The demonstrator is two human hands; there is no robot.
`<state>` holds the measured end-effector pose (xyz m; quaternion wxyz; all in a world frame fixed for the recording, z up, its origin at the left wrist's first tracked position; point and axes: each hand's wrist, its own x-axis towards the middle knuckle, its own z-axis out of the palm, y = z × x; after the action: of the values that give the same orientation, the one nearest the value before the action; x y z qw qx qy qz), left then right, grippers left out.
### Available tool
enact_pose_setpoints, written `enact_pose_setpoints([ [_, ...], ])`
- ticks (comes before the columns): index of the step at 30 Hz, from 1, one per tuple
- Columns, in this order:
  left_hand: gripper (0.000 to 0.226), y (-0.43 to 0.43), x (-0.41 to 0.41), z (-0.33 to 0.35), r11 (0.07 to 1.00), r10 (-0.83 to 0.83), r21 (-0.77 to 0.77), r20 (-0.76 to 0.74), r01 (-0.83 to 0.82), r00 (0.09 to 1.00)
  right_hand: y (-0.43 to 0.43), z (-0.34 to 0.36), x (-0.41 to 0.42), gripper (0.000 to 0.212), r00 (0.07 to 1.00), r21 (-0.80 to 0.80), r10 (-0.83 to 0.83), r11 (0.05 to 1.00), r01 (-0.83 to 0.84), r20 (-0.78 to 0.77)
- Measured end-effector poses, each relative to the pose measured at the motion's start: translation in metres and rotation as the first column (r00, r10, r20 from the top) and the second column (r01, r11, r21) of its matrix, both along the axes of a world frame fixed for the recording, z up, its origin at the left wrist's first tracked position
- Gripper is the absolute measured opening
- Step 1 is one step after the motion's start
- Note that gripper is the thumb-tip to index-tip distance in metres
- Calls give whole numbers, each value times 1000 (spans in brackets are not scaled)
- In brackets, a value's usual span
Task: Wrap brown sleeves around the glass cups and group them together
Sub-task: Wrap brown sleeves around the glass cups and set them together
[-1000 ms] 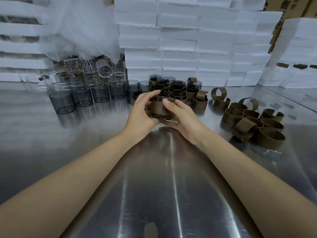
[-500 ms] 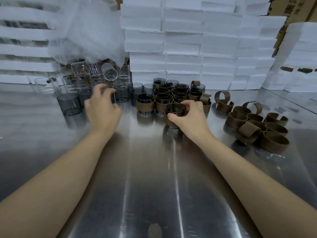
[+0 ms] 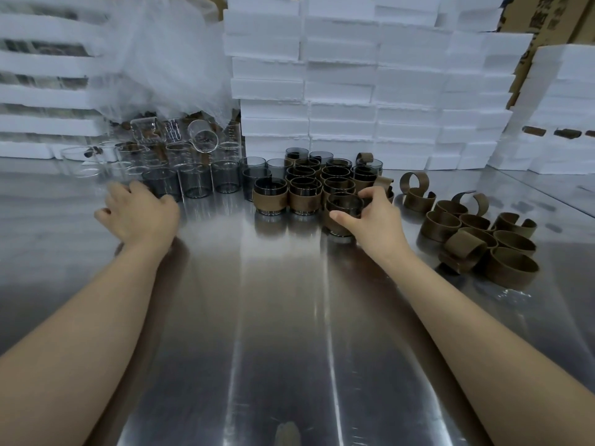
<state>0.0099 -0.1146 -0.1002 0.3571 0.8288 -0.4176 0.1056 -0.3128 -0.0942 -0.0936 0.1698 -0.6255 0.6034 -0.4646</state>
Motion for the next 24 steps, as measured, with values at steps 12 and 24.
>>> enact_pose_setpoints([
  [12,43,14,-62,9,890,-437,-89,117,448,892,-6,-16,7,15,978,-55,174,982,-181,-112],
  [24,37,27,-131,-8,487,-846,13,258,873,467,-7,-14,13,59,826,197,348,937,-290,-442],
])
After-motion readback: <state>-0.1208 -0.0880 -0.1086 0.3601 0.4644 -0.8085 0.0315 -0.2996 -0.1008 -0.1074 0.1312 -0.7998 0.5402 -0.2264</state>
